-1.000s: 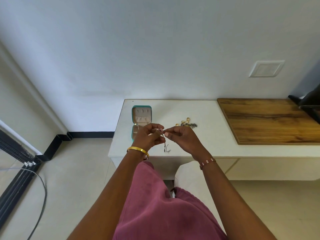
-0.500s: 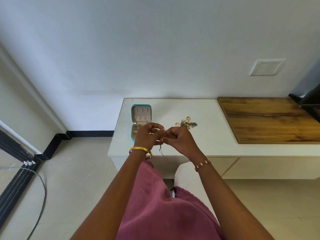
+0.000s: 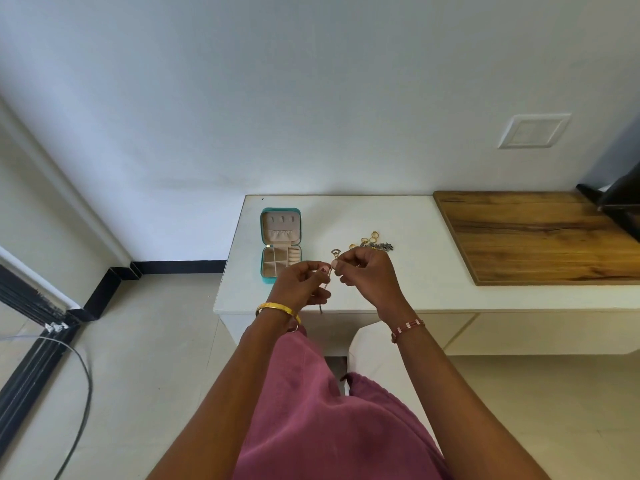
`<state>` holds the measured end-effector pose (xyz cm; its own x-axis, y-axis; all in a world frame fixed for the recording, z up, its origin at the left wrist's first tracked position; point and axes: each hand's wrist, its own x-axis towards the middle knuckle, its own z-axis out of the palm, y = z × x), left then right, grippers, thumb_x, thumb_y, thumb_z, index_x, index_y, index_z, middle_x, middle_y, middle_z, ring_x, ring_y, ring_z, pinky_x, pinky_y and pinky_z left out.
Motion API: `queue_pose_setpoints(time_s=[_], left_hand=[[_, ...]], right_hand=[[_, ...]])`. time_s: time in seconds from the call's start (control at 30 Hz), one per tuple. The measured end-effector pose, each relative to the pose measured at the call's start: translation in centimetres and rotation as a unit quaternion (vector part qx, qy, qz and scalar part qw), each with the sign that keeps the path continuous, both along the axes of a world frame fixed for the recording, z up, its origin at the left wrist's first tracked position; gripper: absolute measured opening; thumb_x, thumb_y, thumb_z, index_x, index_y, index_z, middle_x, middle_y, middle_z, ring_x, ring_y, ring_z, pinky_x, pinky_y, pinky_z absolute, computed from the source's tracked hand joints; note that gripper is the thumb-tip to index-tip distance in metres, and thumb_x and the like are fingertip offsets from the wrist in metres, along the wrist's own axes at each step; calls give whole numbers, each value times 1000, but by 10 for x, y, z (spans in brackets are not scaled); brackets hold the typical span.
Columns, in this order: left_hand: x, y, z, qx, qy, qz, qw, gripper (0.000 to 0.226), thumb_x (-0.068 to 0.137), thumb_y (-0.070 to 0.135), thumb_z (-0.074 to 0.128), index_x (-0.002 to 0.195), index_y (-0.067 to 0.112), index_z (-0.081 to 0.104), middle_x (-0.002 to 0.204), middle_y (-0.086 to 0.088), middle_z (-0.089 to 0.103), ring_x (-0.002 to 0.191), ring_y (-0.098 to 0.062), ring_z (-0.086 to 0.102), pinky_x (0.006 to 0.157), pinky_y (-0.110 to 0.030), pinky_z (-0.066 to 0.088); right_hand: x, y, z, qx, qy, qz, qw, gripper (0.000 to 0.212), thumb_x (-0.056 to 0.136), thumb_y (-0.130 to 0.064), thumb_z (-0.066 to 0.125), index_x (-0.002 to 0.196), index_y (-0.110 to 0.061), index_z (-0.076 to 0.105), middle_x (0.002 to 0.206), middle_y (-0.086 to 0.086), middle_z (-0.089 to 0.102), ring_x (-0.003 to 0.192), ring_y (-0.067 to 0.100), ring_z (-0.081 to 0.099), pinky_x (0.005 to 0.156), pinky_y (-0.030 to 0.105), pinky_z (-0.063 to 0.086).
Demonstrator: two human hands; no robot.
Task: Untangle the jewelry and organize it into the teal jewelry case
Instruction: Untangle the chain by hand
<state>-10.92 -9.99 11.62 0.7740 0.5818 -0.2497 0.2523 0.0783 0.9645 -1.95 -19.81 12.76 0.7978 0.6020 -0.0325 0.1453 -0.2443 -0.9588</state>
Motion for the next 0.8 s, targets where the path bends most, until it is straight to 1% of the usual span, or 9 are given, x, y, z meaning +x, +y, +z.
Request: queue_pose_setpoints(time_s=[0.13,0.27,0.43,0.5,0.6,0.67,0.77,0.8], left_hand=[[-4,-3,-6,35,0,-35,999,16,87,5,55,101,6,65,77,-2,65,52,-2,62,57,-15,54],[-2,-2,-9,54,5,-17,998,18,85,3,58,102,1,66,77,-2,65,53,0,63,58,-13,54],[-1,4,-17,98,28,-6,995,18,84,4,60,100,0,66,85,-7,66,50,3,61,55,-10,52],[-1,4,-20,102,32,-7,994,18,84,4,59,100,0,66,86,-8,65,48,2,60,56,-10,52],[0,3,-23,123,34,-3,992,17,85,4,59,100,0,66,84,-7,65,49,0,60,56,-8,50],[0,4,-25,153,41,12,987,16,86,6,58,98,1,67,82,-7,65,56,-4,61,57,-8,49],[2,5,-26,210,53,39,976,15,87,9,57,94,2,68,79,-8,67,62,-6,58,62,-9,46],[2,5,-26,231,58,48,970,15,88,10,57,92,2,69,80,-10,68,63,-8,58,66,-12,46]], right_hand=[[3,-5,2,25,43,-5,999,9,84,-9,64,75,-12,62,70,5,65,60,15,59,66,27,52],[6,-7,0,37,73,-12,997,10,86,-9,61,77,-12,61,71,6,66,60,14,61,64,24,52],[6,-5,-1,54,125,-14,991,11,93,-13,51,83,-14,55,76,8,68,66,20,63,68,30,53],[6,-4,-2,55,138,-5,989,10,94,-13,50,84,-13,53,77,9,68,66,21,63,67,29,52],[5,-2,-3,54,143,-12,988,8,95,-14,49,88,-13,52,78,10,68,66,22,63,67,29,53],[6,-3,-5,50,138,-24,989,7,95,-14,49,89,-12,52,79,11,67,65,20,63,68,31,53],[8,-4,-7,42,124,-37,991,5,93,-12,51,88,-11,53,78,10,66,64,19,61,68,31,52],[8,-5,-8,40,116,-37,992,5,92,-11,52,88,-11,53,76,9,66,63,18,60,67,30,52]])
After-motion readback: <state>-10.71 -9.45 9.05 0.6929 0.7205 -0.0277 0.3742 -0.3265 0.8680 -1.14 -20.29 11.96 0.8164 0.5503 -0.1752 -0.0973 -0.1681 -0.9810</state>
